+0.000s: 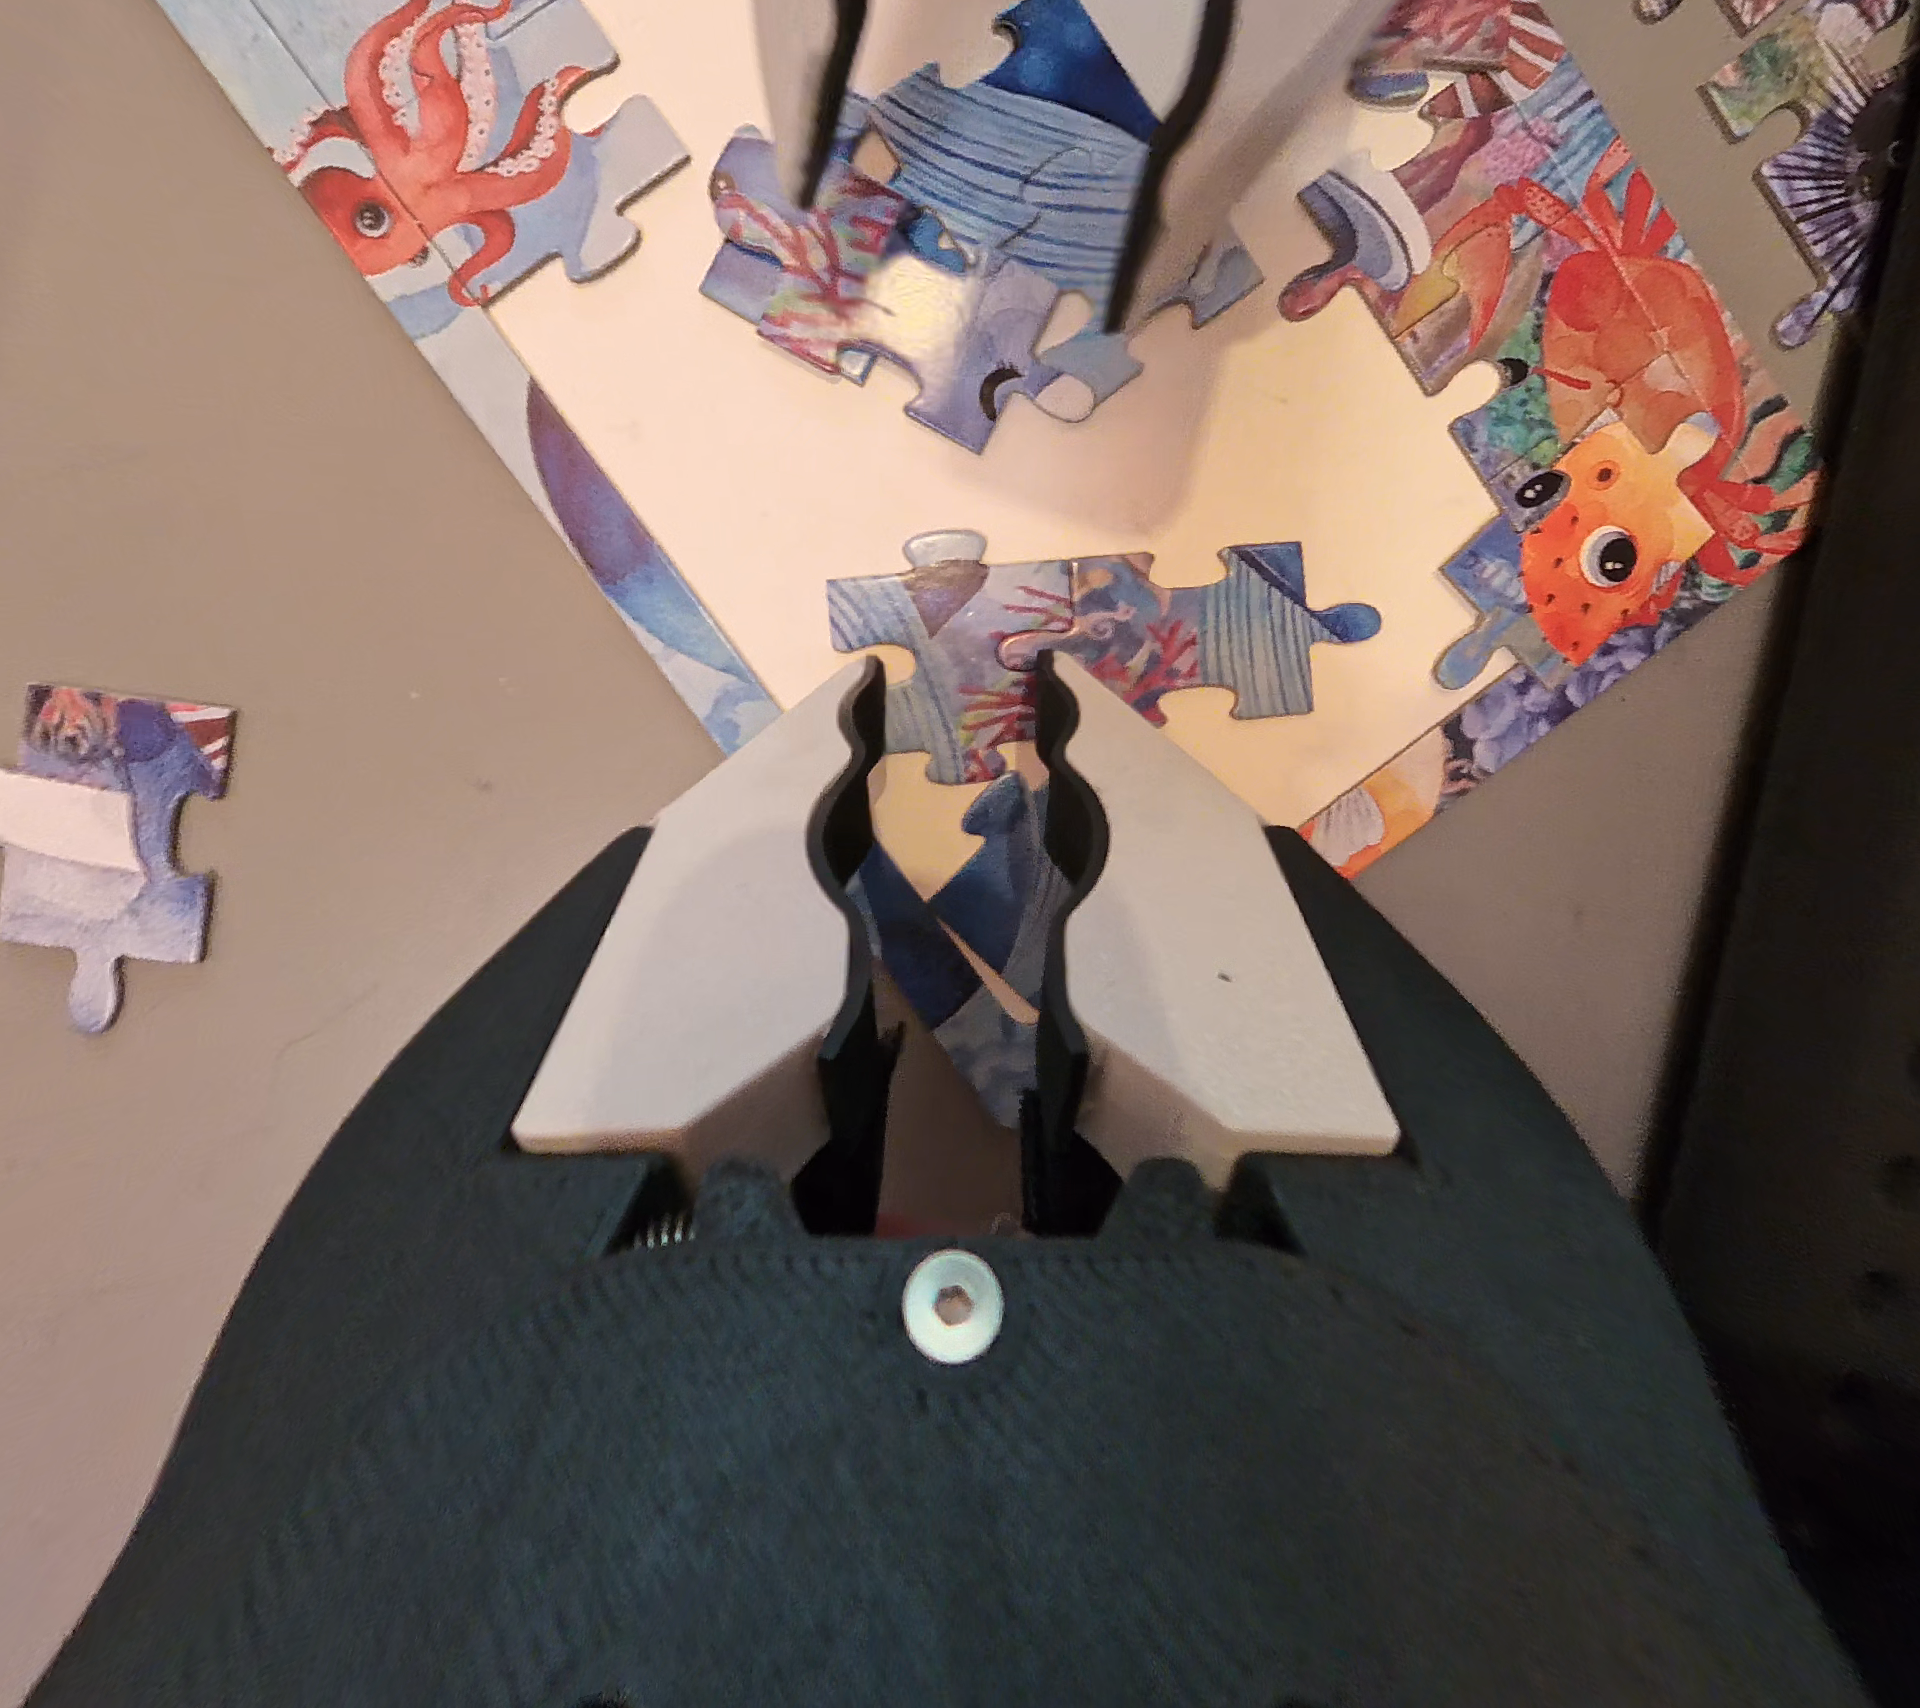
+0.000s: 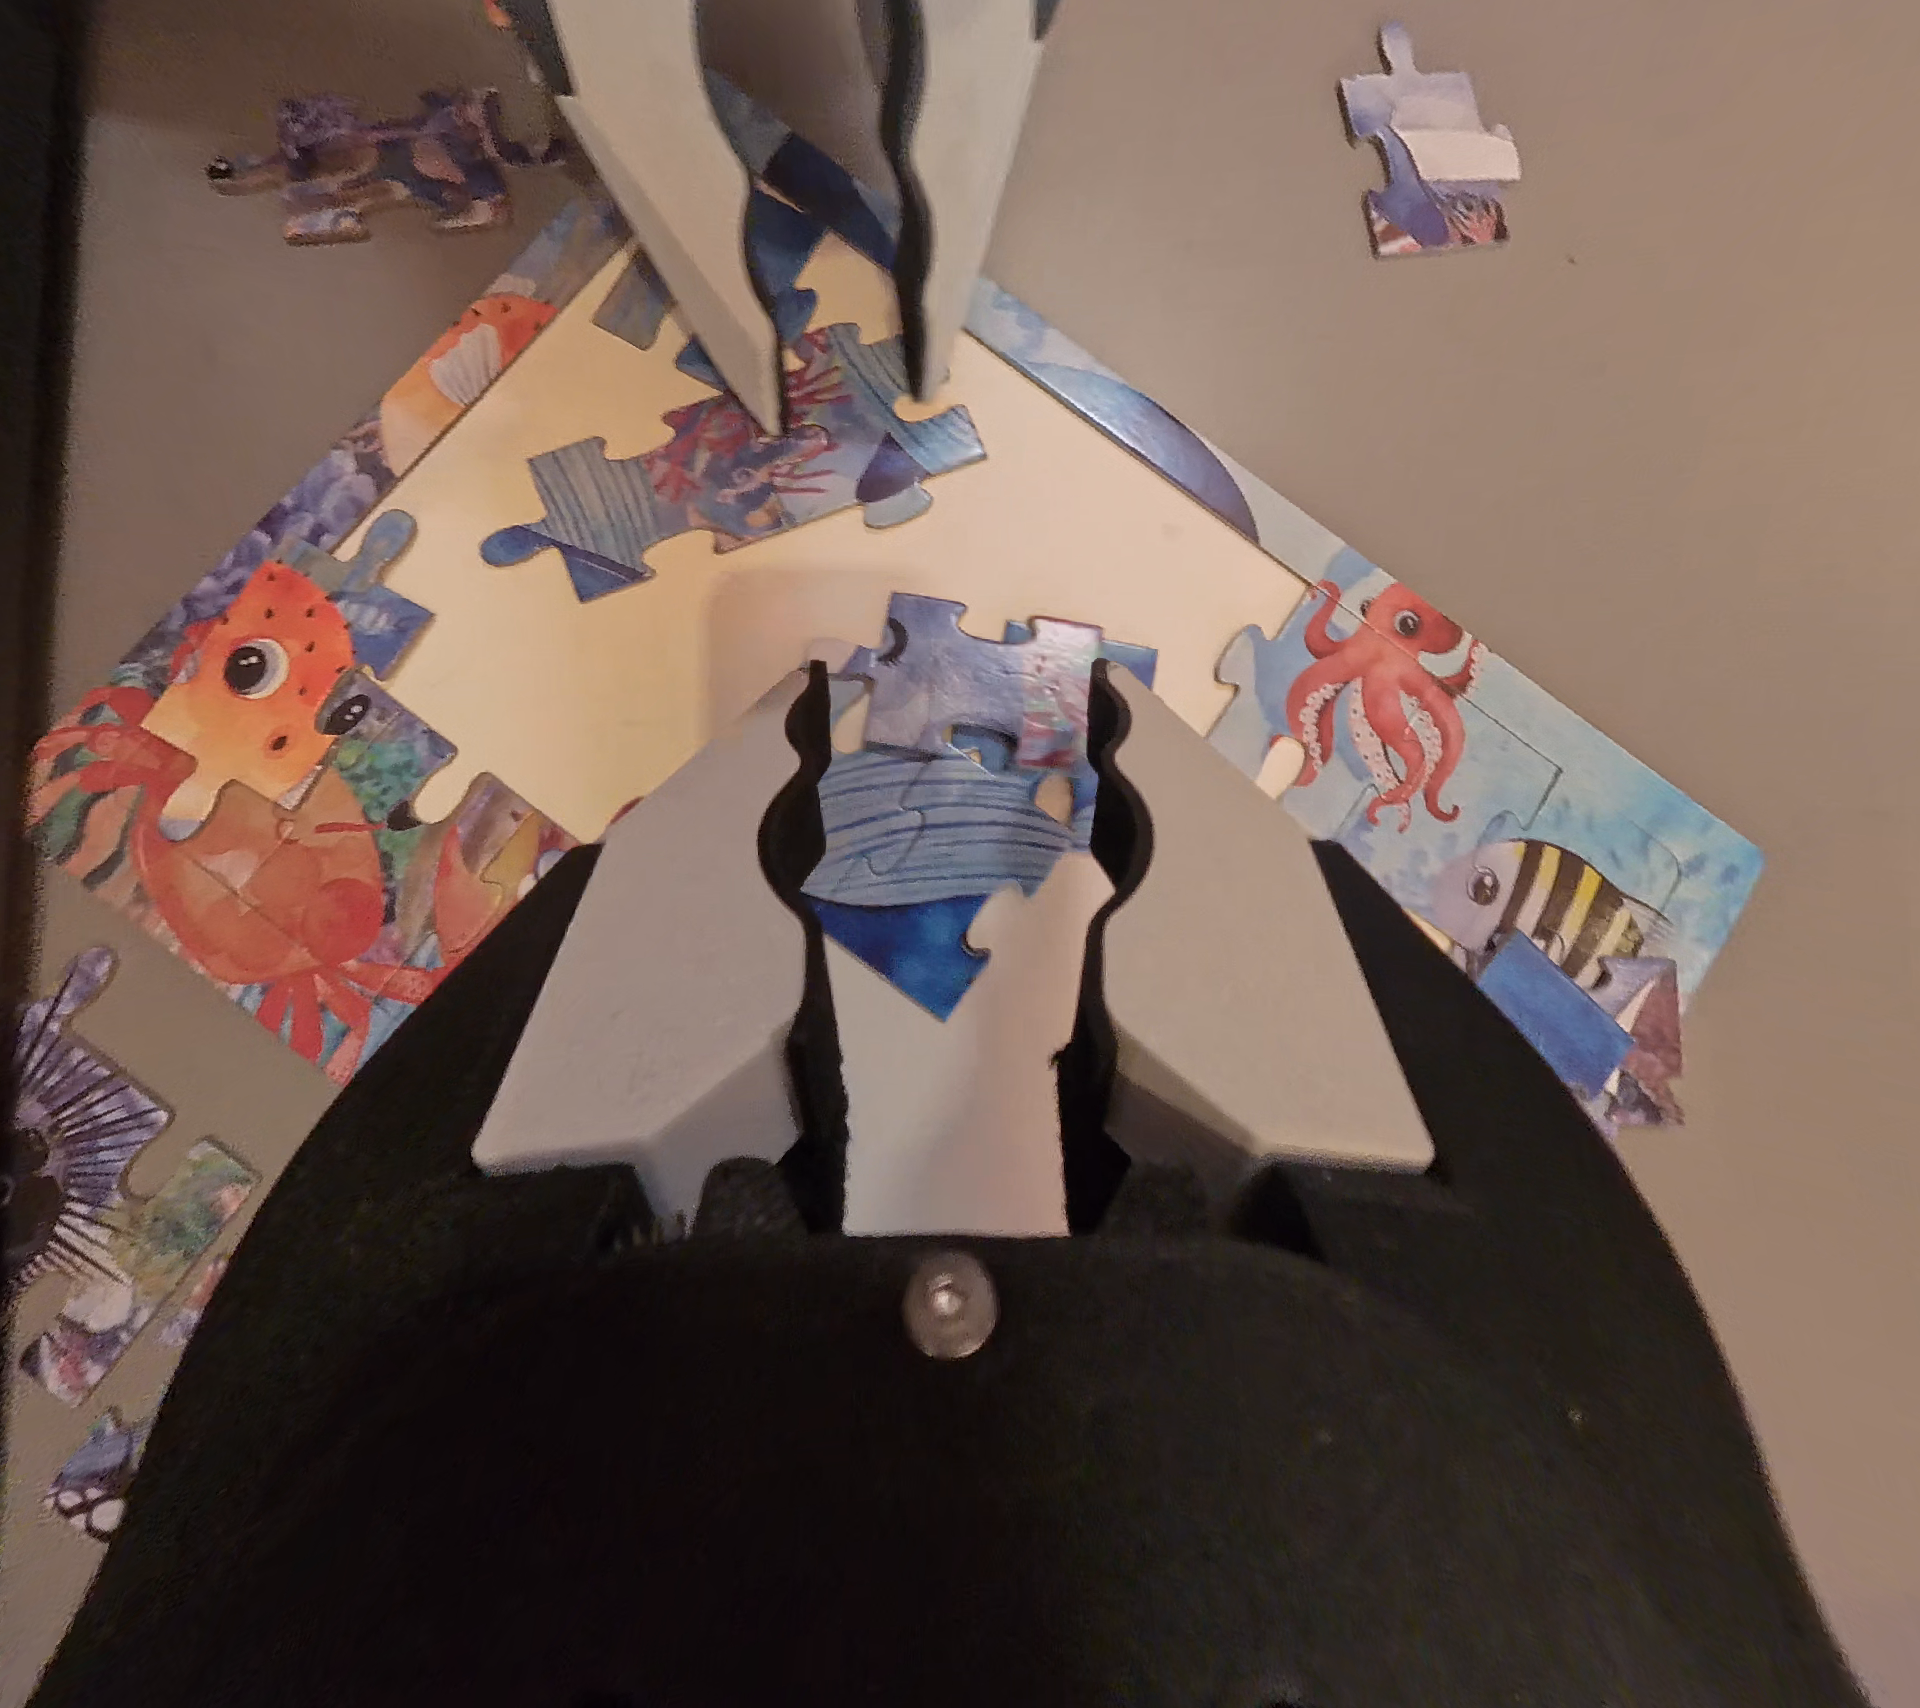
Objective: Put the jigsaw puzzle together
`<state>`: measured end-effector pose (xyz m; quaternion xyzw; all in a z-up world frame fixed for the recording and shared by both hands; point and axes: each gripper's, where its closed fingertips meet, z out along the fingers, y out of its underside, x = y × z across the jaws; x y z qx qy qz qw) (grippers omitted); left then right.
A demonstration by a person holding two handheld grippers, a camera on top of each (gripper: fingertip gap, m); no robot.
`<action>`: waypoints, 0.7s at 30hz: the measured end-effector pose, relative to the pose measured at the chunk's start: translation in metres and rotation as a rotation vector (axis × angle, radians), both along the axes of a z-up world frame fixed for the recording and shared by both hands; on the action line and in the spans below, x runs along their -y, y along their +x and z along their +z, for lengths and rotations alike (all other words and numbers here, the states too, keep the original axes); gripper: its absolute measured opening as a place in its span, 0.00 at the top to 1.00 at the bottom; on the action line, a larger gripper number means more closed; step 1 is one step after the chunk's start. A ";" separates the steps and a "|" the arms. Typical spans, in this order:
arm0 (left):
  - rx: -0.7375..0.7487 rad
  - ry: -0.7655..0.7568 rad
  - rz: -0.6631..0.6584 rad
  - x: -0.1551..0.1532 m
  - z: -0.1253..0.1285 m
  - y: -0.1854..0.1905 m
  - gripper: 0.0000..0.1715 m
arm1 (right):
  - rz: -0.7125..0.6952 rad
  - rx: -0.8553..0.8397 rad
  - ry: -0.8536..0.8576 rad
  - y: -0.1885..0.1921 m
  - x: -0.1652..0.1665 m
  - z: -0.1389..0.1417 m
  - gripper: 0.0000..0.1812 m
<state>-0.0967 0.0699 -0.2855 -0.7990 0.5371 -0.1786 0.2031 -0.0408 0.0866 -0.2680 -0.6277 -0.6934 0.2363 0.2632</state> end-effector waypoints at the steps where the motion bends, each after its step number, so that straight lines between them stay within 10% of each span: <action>1: 0.001 0.015 0.010 -0.003 0.001 -0.001 0.84 | 0.020 -0.004 -0.005 -0.002 0.005 0.001 0.73; 21: 0.001 0.013 0.065 -0.012 -0.001 -0.004 0.83 | 0.294 0.067 -0.065 -0.015 0.072 -0.018 0.86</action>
